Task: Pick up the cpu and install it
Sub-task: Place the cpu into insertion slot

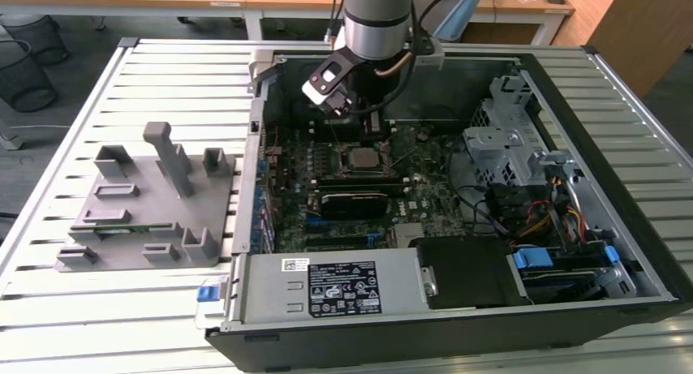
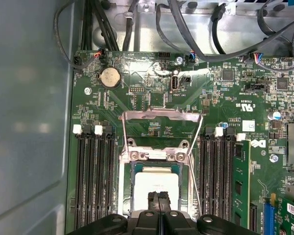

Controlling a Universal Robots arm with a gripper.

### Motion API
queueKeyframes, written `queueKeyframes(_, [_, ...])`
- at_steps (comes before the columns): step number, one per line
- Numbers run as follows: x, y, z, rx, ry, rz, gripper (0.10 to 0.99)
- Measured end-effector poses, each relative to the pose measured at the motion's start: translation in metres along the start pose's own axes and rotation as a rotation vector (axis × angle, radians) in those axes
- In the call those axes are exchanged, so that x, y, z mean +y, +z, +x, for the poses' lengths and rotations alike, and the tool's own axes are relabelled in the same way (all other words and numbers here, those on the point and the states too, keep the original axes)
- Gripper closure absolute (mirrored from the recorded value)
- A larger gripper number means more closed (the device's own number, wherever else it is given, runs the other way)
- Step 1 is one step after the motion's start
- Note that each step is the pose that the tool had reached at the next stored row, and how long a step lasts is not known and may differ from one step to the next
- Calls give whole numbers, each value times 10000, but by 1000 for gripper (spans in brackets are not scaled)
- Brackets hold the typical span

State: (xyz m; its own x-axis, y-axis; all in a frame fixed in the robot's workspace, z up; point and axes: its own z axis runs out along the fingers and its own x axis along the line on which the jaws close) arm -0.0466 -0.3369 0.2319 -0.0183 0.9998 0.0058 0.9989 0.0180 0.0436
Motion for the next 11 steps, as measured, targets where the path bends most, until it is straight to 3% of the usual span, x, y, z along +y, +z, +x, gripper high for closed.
queueKeyframes(8, [6, -124, 1, 0, 0, -1, 980])
queueKeyframes(11, [6, -135, -10, 27, -1, -3, 980])
